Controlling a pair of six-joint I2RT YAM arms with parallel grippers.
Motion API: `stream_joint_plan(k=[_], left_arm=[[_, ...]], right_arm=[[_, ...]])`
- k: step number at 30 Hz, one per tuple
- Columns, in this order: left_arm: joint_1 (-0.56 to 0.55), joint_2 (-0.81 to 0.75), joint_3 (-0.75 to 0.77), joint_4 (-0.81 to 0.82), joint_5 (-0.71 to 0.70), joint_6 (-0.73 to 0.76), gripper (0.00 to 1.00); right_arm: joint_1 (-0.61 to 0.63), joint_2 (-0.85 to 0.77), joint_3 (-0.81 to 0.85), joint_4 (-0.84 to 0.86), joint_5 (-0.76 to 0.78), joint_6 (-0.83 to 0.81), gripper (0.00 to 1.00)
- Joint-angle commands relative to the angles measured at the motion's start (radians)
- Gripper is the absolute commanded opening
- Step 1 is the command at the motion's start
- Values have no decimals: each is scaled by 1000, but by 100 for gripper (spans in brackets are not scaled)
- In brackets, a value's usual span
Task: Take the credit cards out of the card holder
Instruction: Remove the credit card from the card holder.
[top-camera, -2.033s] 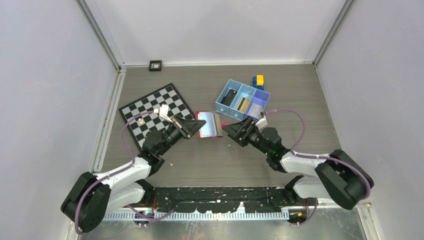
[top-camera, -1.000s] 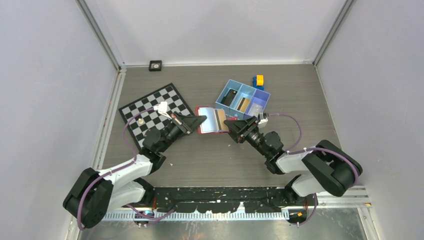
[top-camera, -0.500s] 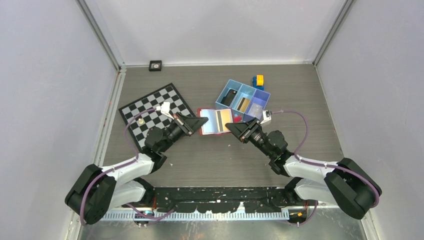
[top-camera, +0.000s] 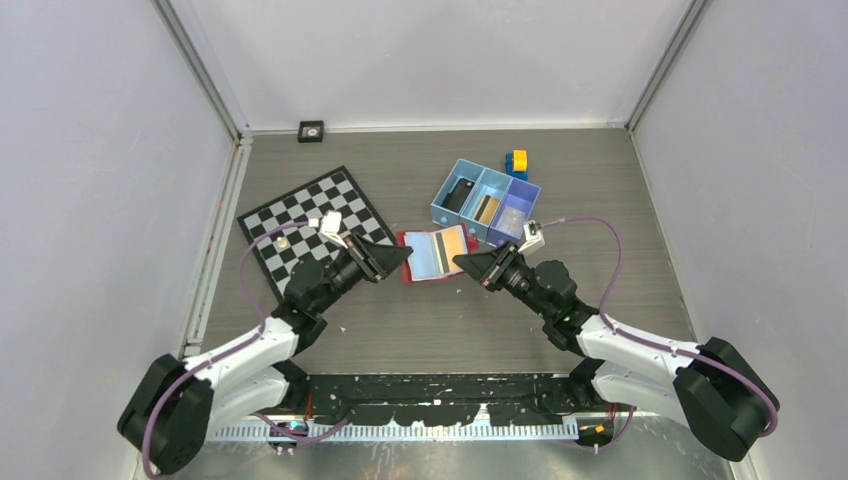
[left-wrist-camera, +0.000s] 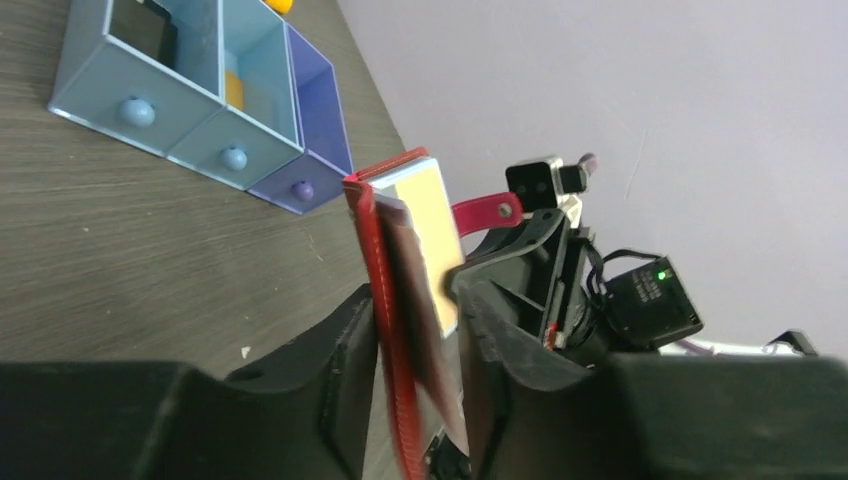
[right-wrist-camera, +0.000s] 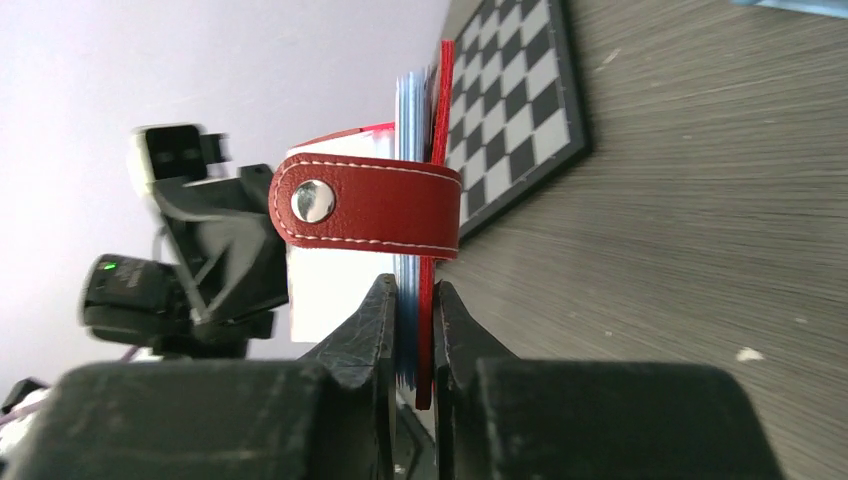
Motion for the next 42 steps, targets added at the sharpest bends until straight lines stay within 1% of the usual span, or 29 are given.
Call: stream_joint_plan(k=[1,2,4,6,8,13,17,19,21,23,26,27,28,30,31,32,34,36,40,42], left_arm=[[3,-133,-16,-188,-89,157,49],[3,-159,-21,-228,-110,177,58],[2,-197,-33,-284,-148,206,70],[3,-227,-39,-326,-169,224,74],[3,-249,-42,-357,-176,233,75],[-3,-270,-33,-368,-122,224,63],[-25,-266,-19,-366,-102,228,59],[-32,-268,-13,-378,-116,246,59],[-33,-279,-7,-409,-161,267,61],[-32,-295,-13,-428,-196,279,64],[-33,-298,-24,-424,-210,283,71],[-34,-288,-23,-420,-208,283,74],[-34,-270,-20,-418,-209,284,79],[-34,-214,-14,-412,-229,283,95],[-35,-181,-9,-411,-250,280,99],[-33,-147,-5,-399,-271,277,99],[-33,-81,-7,-341,-269,269,100],[-33,-22,-10,-266,-231,262,100],[-34,77,20,-212,-160,248,100],[-32,114,24,-160,-124,236,100]], right_arm=[[-1,-30,34,-80,55,-113,0],[0,-24,36,-84,56,-125,0],[0,-9,39,-83,55,-148,1],[-1,11,46,-76,49,-169,1],[-1,28,53,-74,48,-185,1],[-1,58,61,-78,59,-231,1],[0,81,63,-79,64,-266,0],[1,93,63,-79,76,-281,1],[1,104,62,-80,77,-294,0],[1,117,61,-79,110,-307,1],[1,136,59,-59,108,-316,0],[2,143,59,-48,104,-315,0],[2,150,60,-37,99,-314,0],[3,157,56,-18,105,-304,0],[4,158,52,-9,111,-297,0],[6,160,50,4,111,-294,0],[7,159,53,12,103,-290,0],[11,165,54,27,95,-289,1],[14,187,55,85,35,-273,0],[18,201,60,97,17,-268,1]])
